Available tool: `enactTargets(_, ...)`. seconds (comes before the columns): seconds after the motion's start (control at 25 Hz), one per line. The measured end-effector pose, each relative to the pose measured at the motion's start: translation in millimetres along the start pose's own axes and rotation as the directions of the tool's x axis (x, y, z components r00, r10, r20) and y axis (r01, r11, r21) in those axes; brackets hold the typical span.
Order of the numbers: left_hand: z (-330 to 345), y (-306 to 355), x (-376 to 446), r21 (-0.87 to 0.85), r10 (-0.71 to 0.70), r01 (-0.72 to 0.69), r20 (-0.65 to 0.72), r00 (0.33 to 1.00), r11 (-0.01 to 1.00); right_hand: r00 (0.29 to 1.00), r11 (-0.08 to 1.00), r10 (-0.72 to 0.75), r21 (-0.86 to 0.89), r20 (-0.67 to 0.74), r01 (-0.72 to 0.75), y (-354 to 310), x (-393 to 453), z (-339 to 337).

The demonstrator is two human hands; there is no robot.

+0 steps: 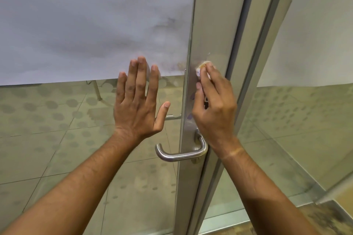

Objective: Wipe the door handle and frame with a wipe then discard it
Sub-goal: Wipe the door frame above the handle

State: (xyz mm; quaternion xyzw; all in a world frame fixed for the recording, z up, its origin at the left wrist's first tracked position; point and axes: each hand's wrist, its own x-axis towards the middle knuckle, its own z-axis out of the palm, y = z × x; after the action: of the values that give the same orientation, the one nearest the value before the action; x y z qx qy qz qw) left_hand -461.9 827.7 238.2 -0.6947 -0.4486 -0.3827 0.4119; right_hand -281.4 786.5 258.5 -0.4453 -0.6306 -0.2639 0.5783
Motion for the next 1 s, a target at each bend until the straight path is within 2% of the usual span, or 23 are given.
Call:
enactTargets(0.16,0.8,0.7,-0.5,0.000,0.006,-0.006,-0.015,1.000,1.000,0.981,0.999,0.022,-0.053,0.191,-0.012,-6.6,-10.6,4.8)
enactTargets(0.48,1.4,1.0,-0.1,-0.001,0.001,-0.001,-0.025,1.000,1.000,0.931,0.995,-0.023,-0.081,0.365,0.057,-1.4,-39.3,3.9)
enactTargets(0.56,0.4,1.4,-0.2,-0.002,0.003,-0.003,-0.020,1.000,1.000,0.925,0.997,-0.003,-0.073,0.379,0.033,-2.3,-42.1,2.7)
enactTargets(0.68,-0.4,1.4,-0.2,-0.005,0.001,-0.001,-0.017,1.000,1.000,0.951,0.998,0.028,-0.063,0.309,-0.009,-4.4,-26.0,7.2)
enactTargets(0.8,1.2,1.2,0.2,0.006,0.002,-0.002,-0.016,1.000,1.000,0.962,0.998,0.003,-0.063,0.274,0.015,-1.6,-18.6,12.5)
enactTargets(1.0,2.2,0.7,-0.5,0.017,0.004,-0.004,-0.028,1.000,1.000,0.901,0.992,-0.079,-0.059,0.428,0.115,14.5,-57.3,-4.0)
